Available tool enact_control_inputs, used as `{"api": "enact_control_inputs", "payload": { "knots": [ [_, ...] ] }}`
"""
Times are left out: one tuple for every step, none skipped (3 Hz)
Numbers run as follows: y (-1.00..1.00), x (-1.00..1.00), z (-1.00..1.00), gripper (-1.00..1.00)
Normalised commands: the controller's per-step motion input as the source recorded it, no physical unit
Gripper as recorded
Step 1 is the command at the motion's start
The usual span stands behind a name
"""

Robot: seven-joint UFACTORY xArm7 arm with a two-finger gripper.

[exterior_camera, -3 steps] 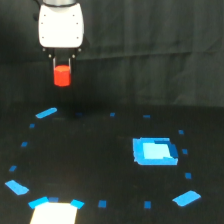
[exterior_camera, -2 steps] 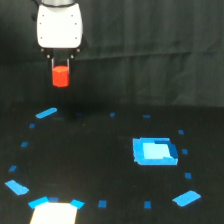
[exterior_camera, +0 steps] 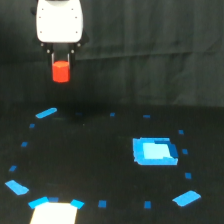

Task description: Pick up the red object from the table

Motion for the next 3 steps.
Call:
{"api": "enact_control_inputs", "payload": {
  "knots": [
    [-0.28, -0.05, 0.11, -0.97],
    [0.03, -0.26, 1.00, -1.00],
    [-0.10, -0.65, 0.00, -1.00]
  ]
}}
